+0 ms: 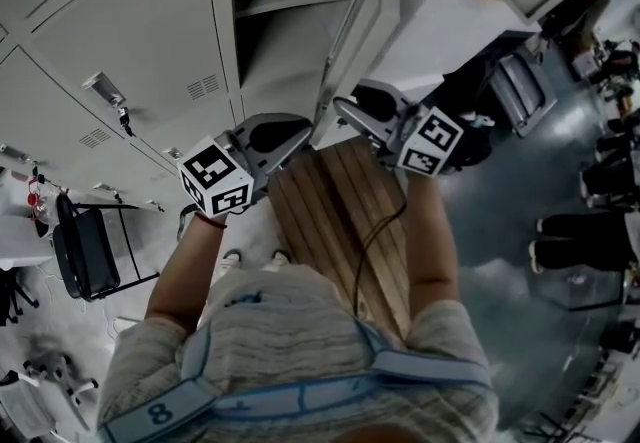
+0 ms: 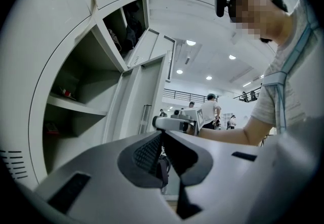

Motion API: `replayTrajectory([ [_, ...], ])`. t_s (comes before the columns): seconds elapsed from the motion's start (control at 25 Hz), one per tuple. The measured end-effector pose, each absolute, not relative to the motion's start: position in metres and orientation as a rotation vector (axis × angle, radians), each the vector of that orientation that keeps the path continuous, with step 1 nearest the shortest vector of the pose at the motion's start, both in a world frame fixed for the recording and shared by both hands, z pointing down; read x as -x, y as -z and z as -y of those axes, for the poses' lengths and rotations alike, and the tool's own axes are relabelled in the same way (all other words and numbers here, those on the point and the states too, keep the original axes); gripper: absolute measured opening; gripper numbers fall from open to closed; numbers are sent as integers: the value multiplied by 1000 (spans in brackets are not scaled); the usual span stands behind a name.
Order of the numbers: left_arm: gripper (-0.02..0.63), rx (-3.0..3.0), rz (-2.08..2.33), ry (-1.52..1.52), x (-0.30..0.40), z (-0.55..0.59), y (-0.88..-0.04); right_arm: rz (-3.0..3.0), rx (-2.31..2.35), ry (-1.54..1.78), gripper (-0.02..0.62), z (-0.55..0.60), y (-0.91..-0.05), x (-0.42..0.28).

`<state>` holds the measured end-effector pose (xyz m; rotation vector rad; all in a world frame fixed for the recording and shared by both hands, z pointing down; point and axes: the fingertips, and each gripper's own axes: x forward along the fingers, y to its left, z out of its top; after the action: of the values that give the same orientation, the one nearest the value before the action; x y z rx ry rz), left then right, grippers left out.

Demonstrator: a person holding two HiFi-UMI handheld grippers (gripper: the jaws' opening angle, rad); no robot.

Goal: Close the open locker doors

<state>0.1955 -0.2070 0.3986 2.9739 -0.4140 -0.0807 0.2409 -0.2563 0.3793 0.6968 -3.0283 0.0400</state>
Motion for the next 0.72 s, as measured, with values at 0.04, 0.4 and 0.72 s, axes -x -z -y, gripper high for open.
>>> replayTrajectory([
  [0.04, 5, -2974, 419, 83, -193, 207, -398, 3025, -700, -37, 115, 258, -379, -238],
  [0.4, 5, -2963, 476, 107, -166, 212, -397, 3009, -775, -36, 115, 269, -380, -213],
  [0.72, 5, -2954, 520, 118, -140, 213, -397, 2984, -857, -37, 115, 281, -380, -192],
])
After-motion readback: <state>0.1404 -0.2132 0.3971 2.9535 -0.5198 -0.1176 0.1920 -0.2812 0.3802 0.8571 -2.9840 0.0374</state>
